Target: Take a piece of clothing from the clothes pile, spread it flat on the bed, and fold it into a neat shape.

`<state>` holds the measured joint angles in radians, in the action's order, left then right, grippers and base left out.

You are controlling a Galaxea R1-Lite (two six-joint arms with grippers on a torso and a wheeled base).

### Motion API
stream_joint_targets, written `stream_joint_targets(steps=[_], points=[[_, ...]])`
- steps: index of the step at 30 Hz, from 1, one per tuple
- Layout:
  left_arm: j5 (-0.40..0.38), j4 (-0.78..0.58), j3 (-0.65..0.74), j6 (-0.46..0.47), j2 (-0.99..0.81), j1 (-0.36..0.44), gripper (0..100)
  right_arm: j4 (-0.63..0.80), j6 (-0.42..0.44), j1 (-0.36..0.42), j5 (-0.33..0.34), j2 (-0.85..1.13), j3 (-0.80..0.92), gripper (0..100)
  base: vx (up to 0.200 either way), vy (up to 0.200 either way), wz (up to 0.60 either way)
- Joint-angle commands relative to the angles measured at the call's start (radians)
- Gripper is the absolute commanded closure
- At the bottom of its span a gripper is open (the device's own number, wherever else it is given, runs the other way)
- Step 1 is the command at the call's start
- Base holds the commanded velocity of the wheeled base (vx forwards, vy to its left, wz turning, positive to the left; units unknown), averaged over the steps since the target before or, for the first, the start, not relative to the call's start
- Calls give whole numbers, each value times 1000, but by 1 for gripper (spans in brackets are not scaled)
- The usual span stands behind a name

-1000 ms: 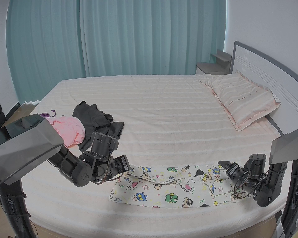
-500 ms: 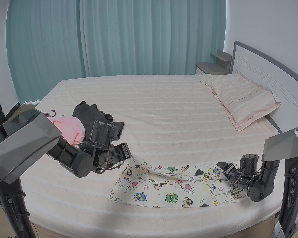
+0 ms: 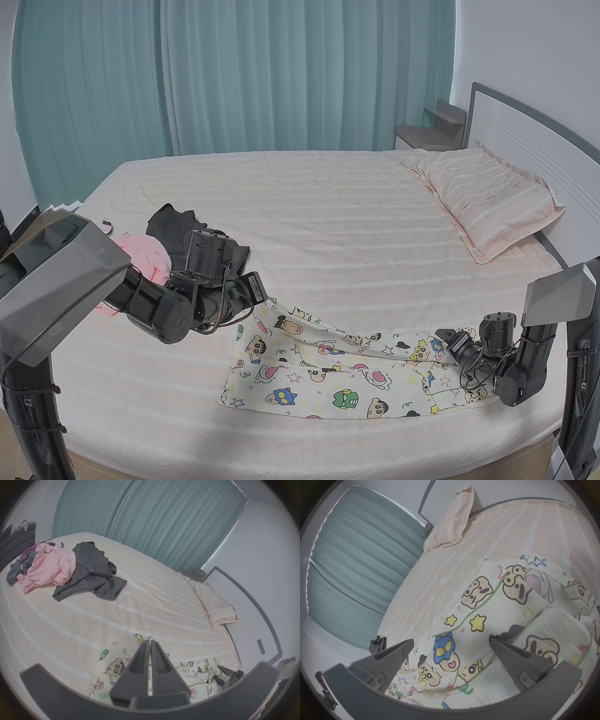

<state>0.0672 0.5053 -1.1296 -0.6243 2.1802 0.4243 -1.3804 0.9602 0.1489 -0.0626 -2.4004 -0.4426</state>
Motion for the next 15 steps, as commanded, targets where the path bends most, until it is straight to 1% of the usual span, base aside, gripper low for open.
stream_joint_targets(steps=[1, 6, 9, 12, 13, 15], points=[[0, 1, -27, 0, 20, -4, 100, 0, 0, -2, 0, -14, -12, 0, 0, 0, 0], [-1, 1, -53, 3, 33, -2, 100, 0, 0, -2, 0, -14, -12, 0, 0, 0, 0], [-1, 5, -58, 26, 43, -4, 100, 0, 0, -2, 0, -16, -12, 0, 0, 0, 0], [-1, 5, -58, 28, 43, -4, 100, 0, 0, -2, 0, -16, -10, 0, 0, 0, 0], [-1, 9, -62, 46, 47, -7, 100, 0, 0, -2, -2, -16, -10, 0, 0, 0, 0], [-1, 9, -65, 46, 55, -9, 100, 0, 0, -2, -2, -16, -10, 0, 0, 0, 0]])
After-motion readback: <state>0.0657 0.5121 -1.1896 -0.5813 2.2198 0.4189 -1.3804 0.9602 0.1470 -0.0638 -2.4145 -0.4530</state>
